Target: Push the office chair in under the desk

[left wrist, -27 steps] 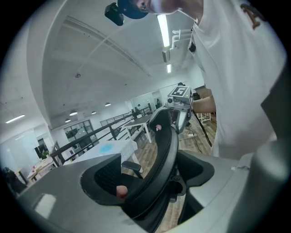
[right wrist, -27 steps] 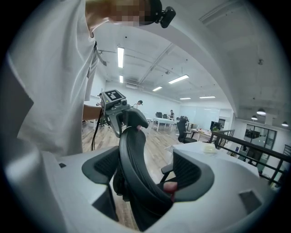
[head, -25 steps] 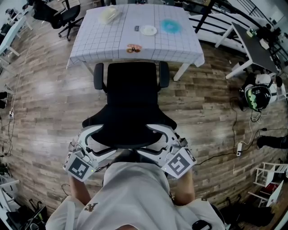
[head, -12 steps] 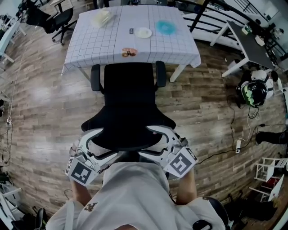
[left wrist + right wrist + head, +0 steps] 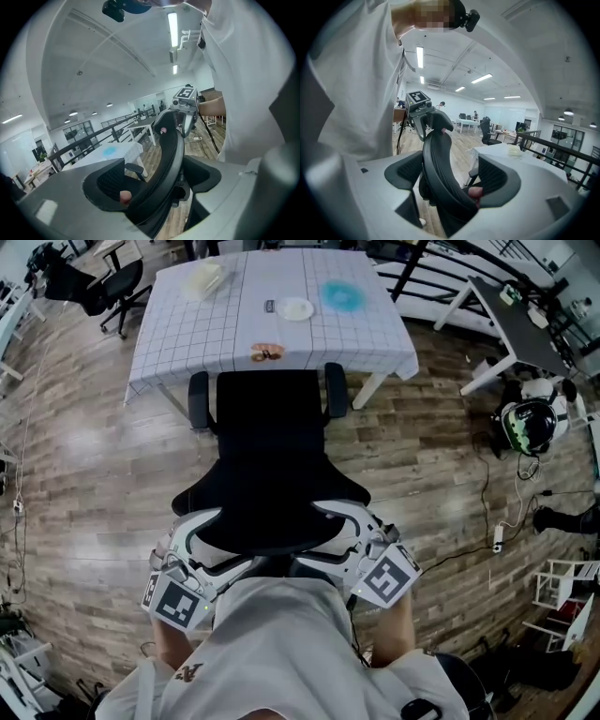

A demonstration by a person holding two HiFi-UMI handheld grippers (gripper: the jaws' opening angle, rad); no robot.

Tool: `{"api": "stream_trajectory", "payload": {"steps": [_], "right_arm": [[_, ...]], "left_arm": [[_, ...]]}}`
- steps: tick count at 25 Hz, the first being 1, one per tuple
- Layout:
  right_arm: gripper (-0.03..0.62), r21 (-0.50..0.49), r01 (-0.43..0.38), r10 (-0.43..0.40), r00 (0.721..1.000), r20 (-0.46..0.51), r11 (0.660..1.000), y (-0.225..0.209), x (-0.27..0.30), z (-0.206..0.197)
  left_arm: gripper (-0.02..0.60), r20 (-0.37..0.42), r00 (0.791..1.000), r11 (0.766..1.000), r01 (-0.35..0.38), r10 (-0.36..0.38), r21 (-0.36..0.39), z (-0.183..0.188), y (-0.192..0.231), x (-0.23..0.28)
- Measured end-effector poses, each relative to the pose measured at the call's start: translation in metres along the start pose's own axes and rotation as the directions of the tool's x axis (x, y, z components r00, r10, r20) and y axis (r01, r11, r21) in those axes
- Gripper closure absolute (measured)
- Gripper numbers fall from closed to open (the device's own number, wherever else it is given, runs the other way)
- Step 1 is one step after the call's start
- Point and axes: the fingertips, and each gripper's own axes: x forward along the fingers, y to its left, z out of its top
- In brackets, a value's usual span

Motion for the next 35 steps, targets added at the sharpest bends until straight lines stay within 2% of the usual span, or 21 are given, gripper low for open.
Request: {"api": "stream_trajectory", "payload": {"steps": [9, 35], "right_arm": [[0.217, -0.001, -0.002, 0.002, 1.000, 0.005, 1.000, -0.027, 0.003, -0.003], [0.221, -0.037, -0.046, 0.048, 0.998, 0.051, 0.998, -0.113, -0.007, -0.019]], "left_arm": [[0.187, -0.008, 1.000, 1.000, 0.004, -0.004, -0.005, 0.000, 0.022, 0.016], [0.179, -0.033, 0.998, 0.998, -0.053, 0.052, -0.043, 0.011, 0.081, 0.078]]}}
